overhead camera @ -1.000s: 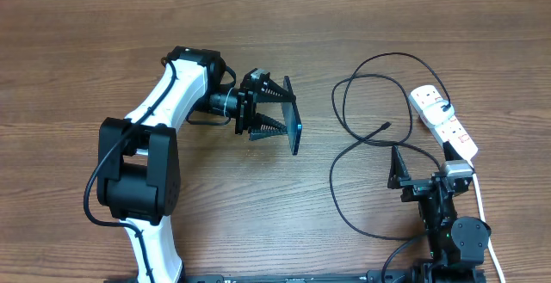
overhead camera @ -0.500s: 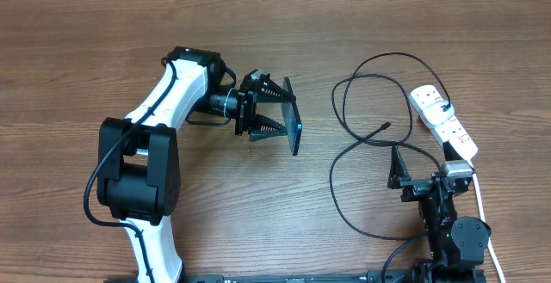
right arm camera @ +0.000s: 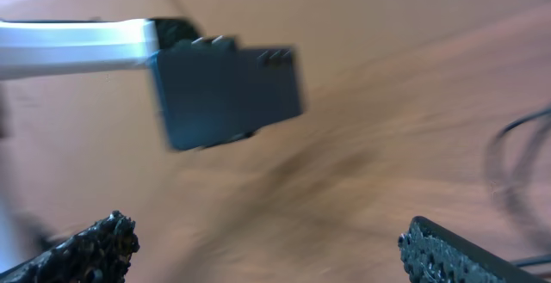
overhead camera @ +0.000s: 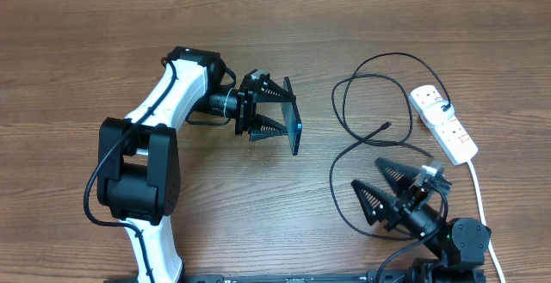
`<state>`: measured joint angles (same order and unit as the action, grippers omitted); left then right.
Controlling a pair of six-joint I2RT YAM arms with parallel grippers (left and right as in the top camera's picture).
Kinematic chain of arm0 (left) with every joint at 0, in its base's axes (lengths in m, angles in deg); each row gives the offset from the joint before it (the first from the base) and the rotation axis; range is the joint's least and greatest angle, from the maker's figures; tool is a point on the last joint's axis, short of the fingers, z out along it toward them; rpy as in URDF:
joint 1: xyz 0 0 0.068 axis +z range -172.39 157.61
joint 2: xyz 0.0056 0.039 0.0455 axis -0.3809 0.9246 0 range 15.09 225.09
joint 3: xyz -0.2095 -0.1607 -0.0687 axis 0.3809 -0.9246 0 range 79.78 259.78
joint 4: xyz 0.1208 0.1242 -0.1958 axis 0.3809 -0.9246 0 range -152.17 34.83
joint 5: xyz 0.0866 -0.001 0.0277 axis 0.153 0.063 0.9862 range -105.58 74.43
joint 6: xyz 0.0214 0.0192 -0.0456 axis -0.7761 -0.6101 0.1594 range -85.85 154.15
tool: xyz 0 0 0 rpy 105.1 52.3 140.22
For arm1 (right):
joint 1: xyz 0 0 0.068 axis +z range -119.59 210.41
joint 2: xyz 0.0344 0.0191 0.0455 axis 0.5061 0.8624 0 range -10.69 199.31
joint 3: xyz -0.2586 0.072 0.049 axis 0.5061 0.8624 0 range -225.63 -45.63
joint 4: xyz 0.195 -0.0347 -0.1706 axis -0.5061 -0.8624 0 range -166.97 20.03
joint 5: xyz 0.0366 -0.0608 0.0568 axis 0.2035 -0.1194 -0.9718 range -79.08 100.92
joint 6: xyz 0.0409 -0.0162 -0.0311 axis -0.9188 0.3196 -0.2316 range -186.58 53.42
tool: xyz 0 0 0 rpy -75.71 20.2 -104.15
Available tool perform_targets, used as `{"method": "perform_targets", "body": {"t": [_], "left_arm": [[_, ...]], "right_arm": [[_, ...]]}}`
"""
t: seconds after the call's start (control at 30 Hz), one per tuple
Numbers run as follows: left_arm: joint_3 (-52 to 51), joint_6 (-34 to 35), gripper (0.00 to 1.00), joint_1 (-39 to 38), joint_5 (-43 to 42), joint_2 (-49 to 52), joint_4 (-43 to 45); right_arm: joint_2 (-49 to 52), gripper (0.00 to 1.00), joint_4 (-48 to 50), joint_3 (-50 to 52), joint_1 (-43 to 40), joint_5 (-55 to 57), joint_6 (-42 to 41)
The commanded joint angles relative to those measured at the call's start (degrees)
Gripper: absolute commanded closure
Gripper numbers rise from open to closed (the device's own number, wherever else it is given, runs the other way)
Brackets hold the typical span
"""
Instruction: Plug charger to phone and switch on socket
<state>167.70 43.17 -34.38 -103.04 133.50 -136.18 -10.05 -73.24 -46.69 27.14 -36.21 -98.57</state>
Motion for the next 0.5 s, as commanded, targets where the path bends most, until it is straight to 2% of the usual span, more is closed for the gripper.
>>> {"method": "perform_targets", "body": {"t": [0.0,0.13,0.23,0.43,0.47], "left_arm": [[1.7,0.4,0.55,0.1,-3.0,0.0,-0.2],[1.7,0.4,0.55,0.1,-2.3,0.0,0.1],[1.7,0.4,0.55,0.1,-2.0,0.0,0.1],[1.7,0.4,0.55,0.1,-2.0,0.0,0.1],[1.7,0.4,0.55,0.1,-2.0,0.0,0.1]], "right_arm": [[-0.3,0.0,0.2,0.6,0.3,-6.0,-6.2],[0.9,0.0,-2.3,-2.1,0.3,2.3,0.2],[4.6,0.0,-7.6,-8.5,0.3,9.6,6.2],[19.6,0.0,-28.3,-31.0,0.4,15.1,16.5],[24.5,0.0,-35.3,-38.6,0.5,15.2,17.8]]}}
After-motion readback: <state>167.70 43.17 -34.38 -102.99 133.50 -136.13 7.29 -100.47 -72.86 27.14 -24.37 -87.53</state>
